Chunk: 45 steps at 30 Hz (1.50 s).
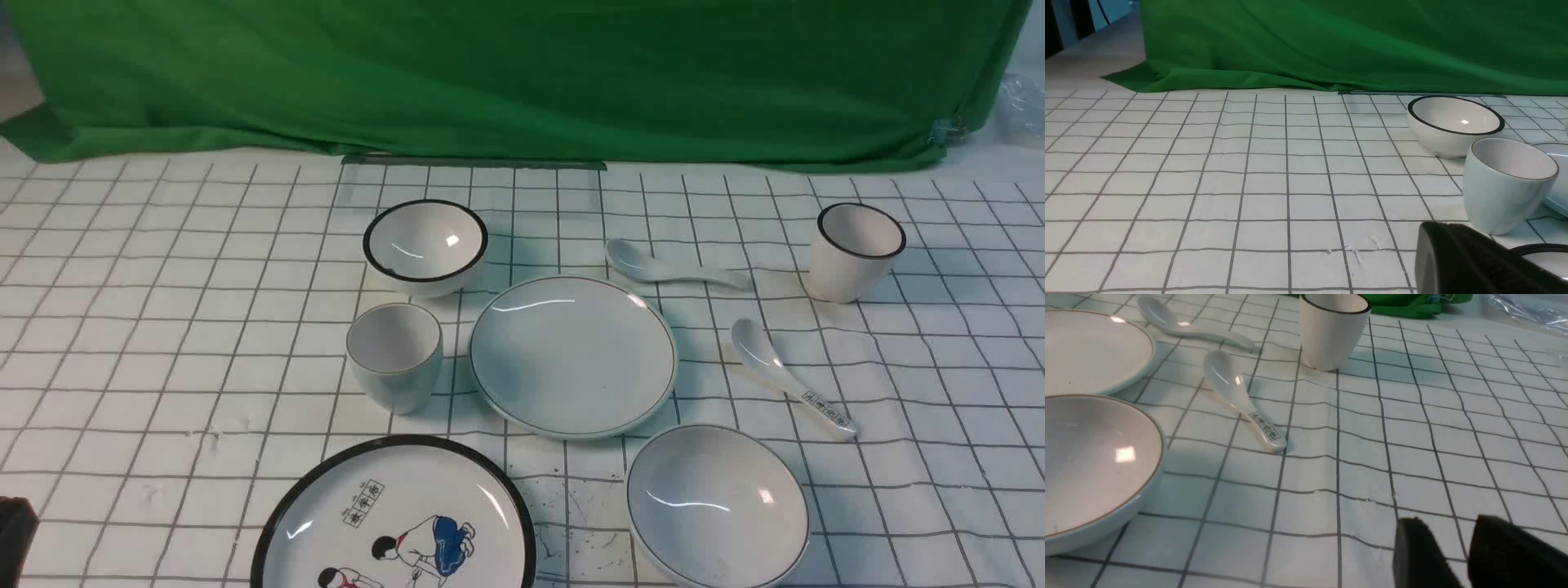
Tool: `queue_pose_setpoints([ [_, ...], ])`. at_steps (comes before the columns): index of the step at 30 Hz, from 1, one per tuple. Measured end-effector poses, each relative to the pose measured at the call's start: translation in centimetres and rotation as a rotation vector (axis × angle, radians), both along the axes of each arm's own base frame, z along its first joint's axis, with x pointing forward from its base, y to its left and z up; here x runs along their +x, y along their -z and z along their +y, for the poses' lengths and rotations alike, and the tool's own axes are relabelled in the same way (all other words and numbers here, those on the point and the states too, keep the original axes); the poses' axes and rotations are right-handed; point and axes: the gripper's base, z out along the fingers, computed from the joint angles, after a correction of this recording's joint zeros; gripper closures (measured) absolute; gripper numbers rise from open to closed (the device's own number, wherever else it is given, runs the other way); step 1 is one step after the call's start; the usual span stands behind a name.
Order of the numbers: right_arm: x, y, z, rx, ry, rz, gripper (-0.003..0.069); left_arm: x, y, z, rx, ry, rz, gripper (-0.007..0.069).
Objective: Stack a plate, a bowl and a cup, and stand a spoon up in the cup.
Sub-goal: Use the right arm to grab a blue rice bowl
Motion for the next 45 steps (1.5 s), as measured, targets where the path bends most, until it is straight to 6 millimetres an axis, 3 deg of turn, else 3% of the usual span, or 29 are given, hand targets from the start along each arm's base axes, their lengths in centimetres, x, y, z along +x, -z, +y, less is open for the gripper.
queue_pose_setpoints([
  [6,0.0,0.0,0.0,0.0,0.0,0.0,0.0421,0.0,-0.2,-0.1,-0.097,-0.001,-0.015,0.0622],
  [9,0.0,0.0,0.0,0.0,0.0,0.0,0.0421,0.1,-1.1,-0.1,-0.432,-0.015,-0.097,0.0622],
  [15,0.0,0.0,0.0,0.0,0.0,0.0,0.0421,-0.1,-2.8,1.0,-0.724,-0.08,-0.311,0.0622],
  [18,0.0,0.0,0.0,0.0,0.0,0.0,0.0421,-0.4,-3.6,1.6,-0.778,-0.108,-0.423,0.0622],
  [19,0.0,0.0,0.0,0.0,0.0,0.0,0.0421,-0.8,-4.5,2.2,-0.816,-0.127,-0.55,0.0622],
  [21,0.0,0.0,0.1,0.034,0.004,-0.005,0.0421,-1.2,-5.5,2.4,-0.851,-0.106,-0.633,0.0622],
  [24,0.1,-0.5,0.3,0.177,0.021,-0.051,0.0421,-1.7,-7.6,1.9,-0.879,-0.034,-0.648,0.0622],
  [25,0.2,-0.9,0.4,0.332,0.04,-0.096,0.0421,-2.1,-9.7,1.5,-0.869,0.018,-0.637,0.0622],
  [28,0.4,-2.7,0.3,0.745,0.082,-0.271,0.0421,-2.2,-14.4,0.3,-0.758,0.064,-0.451,0.0622],
  [29,0.4,-2.7,0.3,0.762,0.085,-0.27,0.0421,-2.0,-14.8,0.2,-0.75,0.063,-0.408,0.0622],
  [31,0.3,-3.7,0.0,0.878,0.078,-0.38,0.0421,-0.1,-17.0,-0.5,-0.617,0.024,-0.094,0.0622],
  [34,0.3,-4.2,-0.1,0.905,0.068,-0.443,0.0421,2.1,-17.7,-1.0,-0.476,0.012,0.205,0.0622],
  [36,0.2,-4.5,-0.2,0.937,0.064,-0.472,0.0421,4.4,-17.3,-1.4,-0.367,0.027,0.439,0.0622],
  [39,0.2,-4.7,-0.1,0.943,0.055,-0.468,0.0431,7.4,-15.8,-1.6,-0.29,0.054,0.652,0.0622],
  [42,0.1,-6.7,0.7,0.749,0.027,-0.209,0.057,10.8,-13.0,-1.8,-0.236,0.07,0.874,0.0622],
  [45,0.8,-8.6,1.3,0.553,0.009,0.087,0.0618,12.9,-10.8,-1.8,-0.194,0.091,1.005,0.0622],
])
